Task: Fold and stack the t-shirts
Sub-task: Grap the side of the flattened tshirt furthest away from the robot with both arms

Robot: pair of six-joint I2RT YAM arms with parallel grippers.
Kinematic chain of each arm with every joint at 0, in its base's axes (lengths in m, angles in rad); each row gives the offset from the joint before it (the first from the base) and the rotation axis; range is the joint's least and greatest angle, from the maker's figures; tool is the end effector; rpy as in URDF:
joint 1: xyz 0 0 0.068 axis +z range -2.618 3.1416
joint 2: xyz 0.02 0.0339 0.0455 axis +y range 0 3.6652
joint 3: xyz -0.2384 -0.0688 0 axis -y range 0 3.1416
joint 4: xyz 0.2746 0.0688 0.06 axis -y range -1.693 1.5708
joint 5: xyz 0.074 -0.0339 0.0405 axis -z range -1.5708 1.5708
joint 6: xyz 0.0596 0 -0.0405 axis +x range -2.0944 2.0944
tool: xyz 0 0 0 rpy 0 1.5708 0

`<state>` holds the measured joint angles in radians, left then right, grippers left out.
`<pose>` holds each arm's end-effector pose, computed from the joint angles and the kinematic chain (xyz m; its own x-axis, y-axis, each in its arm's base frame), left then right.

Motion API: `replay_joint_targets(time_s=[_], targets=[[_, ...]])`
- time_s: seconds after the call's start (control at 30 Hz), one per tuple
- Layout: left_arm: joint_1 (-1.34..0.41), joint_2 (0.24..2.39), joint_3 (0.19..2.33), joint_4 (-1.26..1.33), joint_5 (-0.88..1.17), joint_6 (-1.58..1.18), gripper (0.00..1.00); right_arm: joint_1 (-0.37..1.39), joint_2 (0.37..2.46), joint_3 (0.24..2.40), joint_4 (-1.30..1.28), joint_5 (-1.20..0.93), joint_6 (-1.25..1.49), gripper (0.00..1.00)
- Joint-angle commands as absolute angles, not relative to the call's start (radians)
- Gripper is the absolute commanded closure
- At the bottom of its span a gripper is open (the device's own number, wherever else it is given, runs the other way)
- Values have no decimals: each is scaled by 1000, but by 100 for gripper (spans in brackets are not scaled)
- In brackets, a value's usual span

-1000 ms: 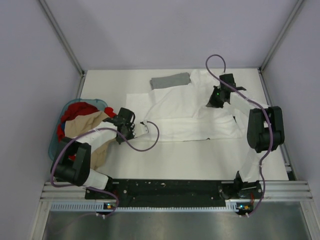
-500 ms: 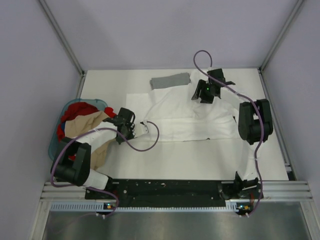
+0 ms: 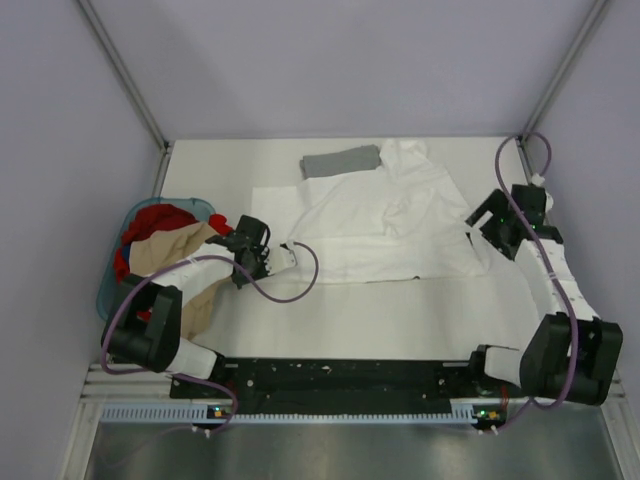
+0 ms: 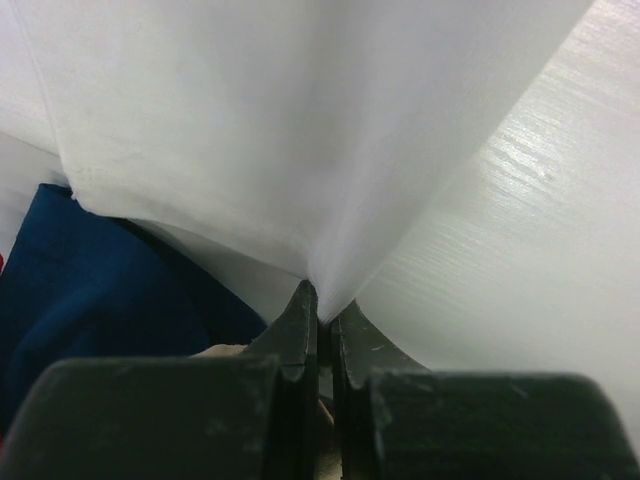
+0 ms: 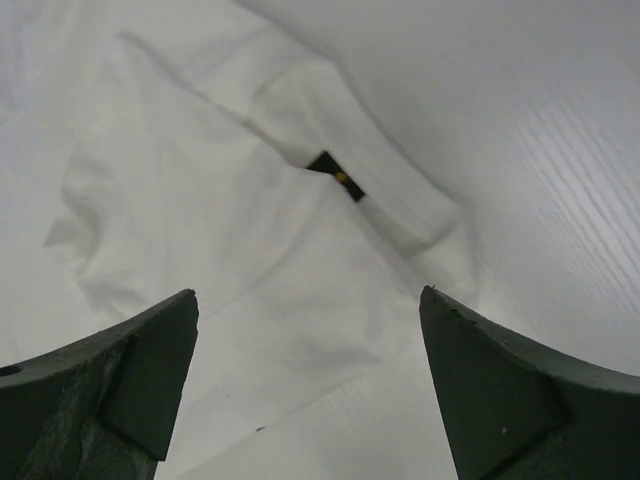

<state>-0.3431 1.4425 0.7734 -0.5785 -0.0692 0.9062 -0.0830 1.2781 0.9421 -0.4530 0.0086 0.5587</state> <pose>0.2693 -0.0918 0.1001 -0.3028 0.9421 -0.1443 0.8971 0.3329 0.2904 0.3232 -0.0274 0.2131 -0.5525 0.5779 -0.6007 0.4503 0.8134 0.3683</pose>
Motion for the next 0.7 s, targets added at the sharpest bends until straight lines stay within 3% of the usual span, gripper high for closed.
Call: replay_joint_targets(time_s=[0.0, 0.17, 0.67], targets=[[-345, 1424, 781, -588, -61, 893, 100, -147, 1189, 760, -495, 110, 712, 14], [-348, 1419, 787, -588, -58, 894, 100, -156, 1167, 709, -486, 215, 788, 23], [-347, 1407, 772, -587, -92, 897, 100, -201, 1439, 672, -345, 162, 864, 41]])
